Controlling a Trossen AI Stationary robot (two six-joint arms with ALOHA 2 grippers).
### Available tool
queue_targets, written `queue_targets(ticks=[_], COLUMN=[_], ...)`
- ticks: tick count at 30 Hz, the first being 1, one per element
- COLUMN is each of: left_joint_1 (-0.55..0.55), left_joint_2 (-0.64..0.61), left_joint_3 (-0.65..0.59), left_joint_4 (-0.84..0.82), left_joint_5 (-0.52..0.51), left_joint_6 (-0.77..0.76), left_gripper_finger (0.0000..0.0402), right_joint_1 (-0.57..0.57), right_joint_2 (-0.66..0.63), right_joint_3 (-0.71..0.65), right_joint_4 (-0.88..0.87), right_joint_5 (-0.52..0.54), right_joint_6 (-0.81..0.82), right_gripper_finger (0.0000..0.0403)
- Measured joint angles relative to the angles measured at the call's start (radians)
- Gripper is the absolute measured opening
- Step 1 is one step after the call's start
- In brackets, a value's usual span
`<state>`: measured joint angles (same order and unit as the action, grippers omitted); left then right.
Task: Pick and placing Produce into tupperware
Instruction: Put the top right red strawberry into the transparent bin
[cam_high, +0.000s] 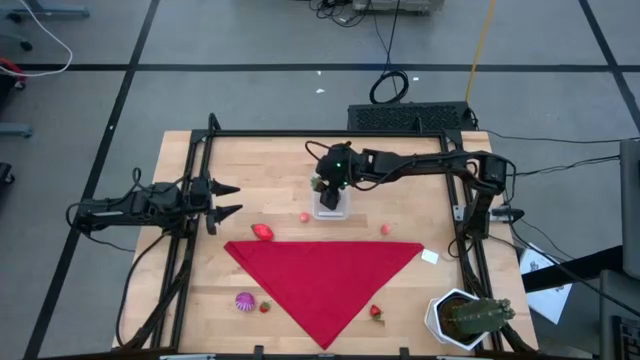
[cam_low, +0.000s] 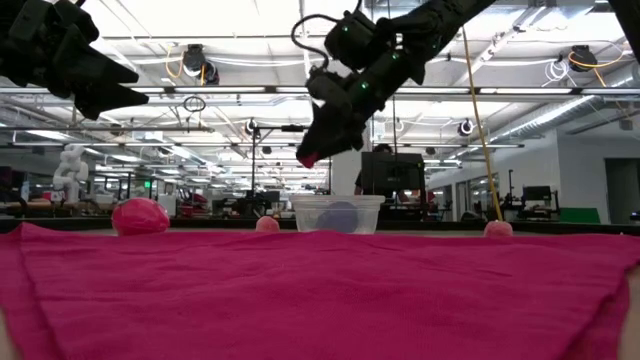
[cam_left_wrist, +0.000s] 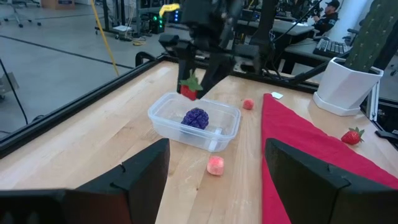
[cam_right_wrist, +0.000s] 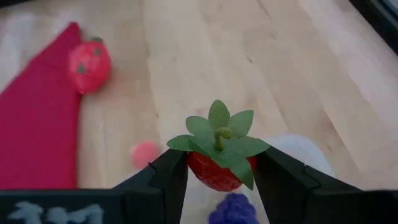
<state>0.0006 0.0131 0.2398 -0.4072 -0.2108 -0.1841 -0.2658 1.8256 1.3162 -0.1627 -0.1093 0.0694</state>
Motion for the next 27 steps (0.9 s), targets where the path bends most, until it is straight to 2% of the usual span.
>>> queue_targets(ticks=[7,17,27], left_joint_1=[0.000,0.000,0.000], left_joint_2=[0.000,0.000,0.000], left_joint_3=[0.000,0.000,0.000], left_joint_4=[0.000,0.000,-0.001], left_joint_5=[0.000,0.000,0.000], left_joint_6=[0.000,-0.001,-0.001], left_gripper_finger=[0.0271,0.0271,0.0271], right_joint_1=[-0.002,-0.001,-0.011], right_joint_2=[0.010,0.010,0.010], right_joint_3=[0.005,0.001,-0.134], right_joint_4=[-0.061,0.042,0.174], right_joint_5=[0.003,0.009,0.013], right_joint_6=[0.001,-0.046,-0.011], right_gripper_finger=[0.0157,0.0157,0.0157])
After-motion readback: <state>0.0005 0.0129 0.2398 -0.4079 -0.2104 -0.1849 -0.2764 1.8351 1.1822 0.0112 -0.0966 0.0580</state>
